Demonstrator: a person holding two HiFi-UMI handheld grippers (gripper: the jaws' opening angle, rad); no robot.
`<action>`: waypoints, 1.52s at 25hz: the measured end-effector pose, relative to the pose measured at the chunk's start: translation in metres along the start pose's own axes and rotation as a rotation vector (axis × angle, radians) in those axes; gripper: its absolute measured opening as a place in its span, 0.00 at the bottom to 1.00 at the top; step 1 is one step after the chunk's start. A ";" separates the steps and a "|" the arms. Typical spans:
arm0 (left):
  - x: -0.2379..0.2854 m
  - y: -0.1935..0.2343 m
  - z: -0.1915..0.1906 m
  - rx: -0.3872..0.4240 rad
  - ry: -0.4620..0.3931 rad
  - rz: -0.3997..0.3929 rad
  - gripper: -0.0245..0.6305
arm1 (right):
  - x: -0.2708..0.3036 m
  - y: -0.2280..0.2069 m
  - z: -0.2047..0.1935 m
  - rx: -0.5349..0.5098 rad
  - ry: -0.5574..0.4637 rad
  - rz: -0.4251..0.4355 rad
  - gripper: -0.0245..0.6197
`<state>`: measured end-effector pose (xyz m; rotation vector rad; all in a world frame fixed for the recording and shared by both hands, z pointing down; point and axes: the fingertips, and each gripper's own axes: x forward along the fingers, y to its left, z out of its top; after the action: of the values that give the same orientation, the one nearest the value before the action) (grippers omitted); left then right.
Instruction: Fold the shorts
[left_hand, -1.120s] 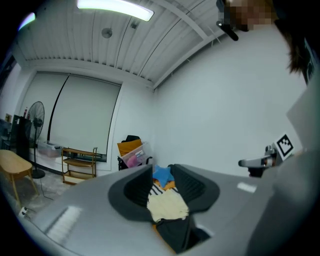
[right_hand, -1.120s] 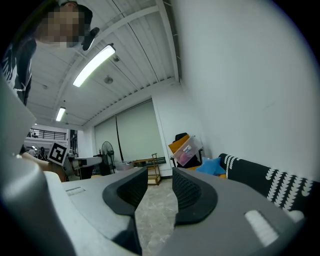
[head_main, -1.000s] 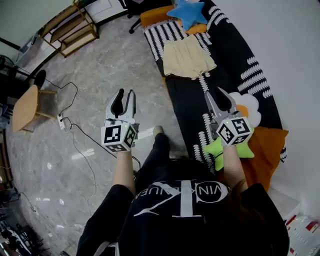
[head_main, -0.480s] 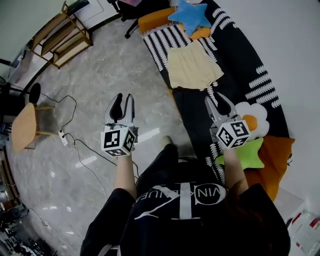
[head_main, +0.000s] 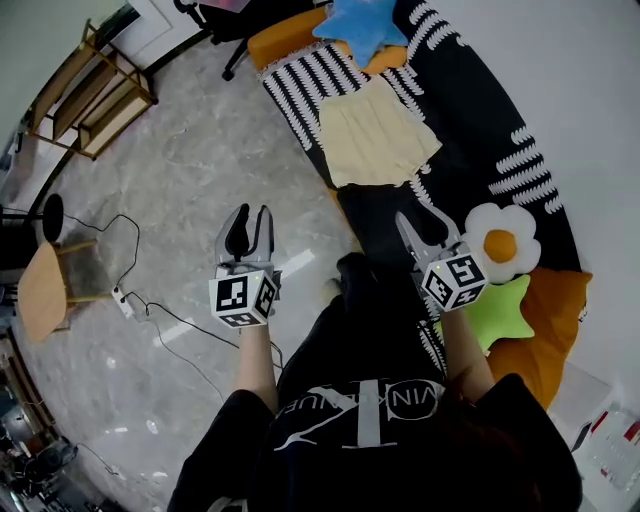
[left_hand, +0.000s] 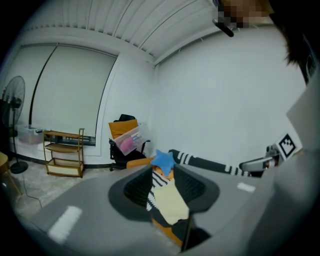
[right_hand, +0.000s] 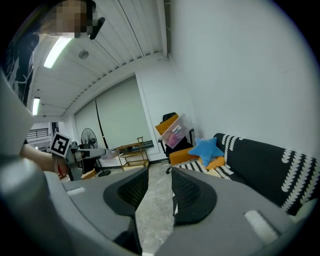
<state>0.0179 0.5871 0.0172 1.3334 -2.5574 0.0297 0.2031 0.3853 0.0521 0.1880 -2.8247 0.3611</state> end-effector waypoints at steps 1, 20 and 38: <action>0.012 -0.002 -0.001 0.000 0.004 -0.013 0.04 | 0.006 -0.006 -0.003 0.007 0.007 -0.005 0.27; 0.253 -0.014 -0.003 0.043 0.136 -0.226 0.04 | 0.138 -0.099 -0.020 0.109 0.111 -0.064 0.27; 0.425 -0.060 -0.118 0.209 0.346 -0.440 0.04 | 0.196 -0.154 -0.131 0.286 0.213 -0.214 0.27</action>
<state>-0.1401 0.2267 0.2249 1.7640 -1.9786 0.4154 0.0769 0.2536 0.2671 0.4764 -2.5034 0.6902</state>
